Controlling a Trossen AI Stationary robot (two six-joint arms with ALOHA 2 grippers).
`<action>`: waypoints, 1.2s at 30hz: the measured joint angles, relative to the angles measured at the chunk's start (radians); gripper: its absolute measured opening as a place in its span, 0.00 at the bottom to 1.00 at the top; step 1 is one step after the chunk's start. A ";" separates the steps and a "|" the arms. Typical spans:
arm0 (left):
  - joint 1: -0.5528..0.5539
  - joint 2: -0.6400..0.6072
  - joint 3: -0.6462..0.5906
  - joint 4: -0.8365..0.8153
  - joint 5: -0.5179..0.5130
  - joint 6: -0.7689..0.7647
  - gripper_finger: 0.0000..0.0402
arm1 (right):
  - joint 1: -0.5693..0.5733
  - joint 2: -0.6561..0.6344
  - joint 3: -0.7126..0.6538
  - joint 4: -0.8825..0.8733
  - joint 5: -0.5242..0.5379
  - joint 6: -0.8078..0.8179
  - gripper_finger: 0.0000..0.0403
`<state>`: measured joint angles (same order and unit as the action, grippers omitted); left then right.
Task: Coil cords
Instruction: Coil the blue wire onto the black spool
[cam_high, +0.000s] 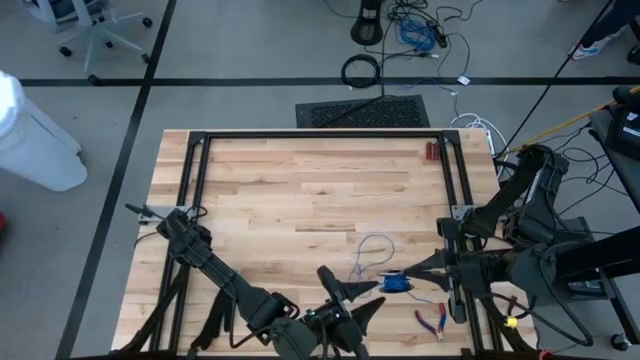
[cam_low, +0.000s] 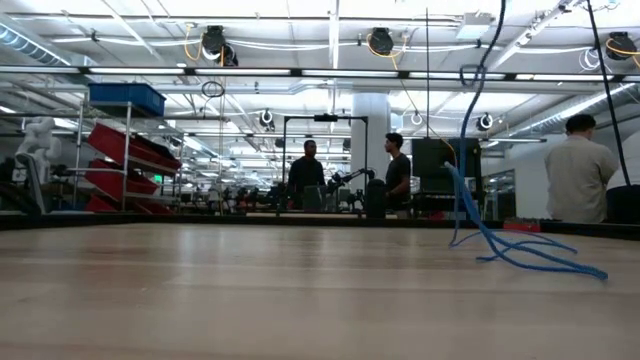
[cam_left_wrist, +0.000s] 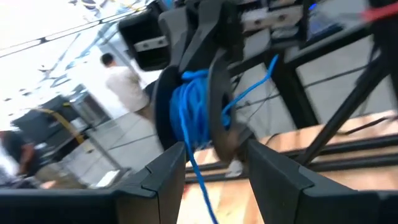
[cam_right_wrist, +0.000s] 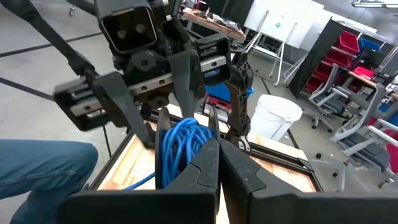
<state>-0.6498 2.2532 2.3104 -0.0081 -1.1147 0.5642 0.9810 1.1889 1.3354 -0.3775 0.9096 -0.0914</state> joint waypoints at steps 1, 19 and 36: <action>-0.004 0.000 0.000 -0.001 -0.024 0.015 0.43 | 0.000 0.000 0.000 0.000 0.000 0.000 0.00; -0.003 -0.005 0.003 0.053 0.067 -0.028 0.43 | -0.007 0.005 0.000 0.008 0.001 0.000 0.00; 0.022 -0.005 0.003 0.049 0.067 -0.110 0.24 | -0.016 0.005 0.000 0.008 0.000 -0.003 0.00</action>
<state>-0.6277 2.2482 2.3135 0.0410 -1.0473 0.4537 0.9651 1.1934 1.3354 -0.3698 0.9100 -0.0944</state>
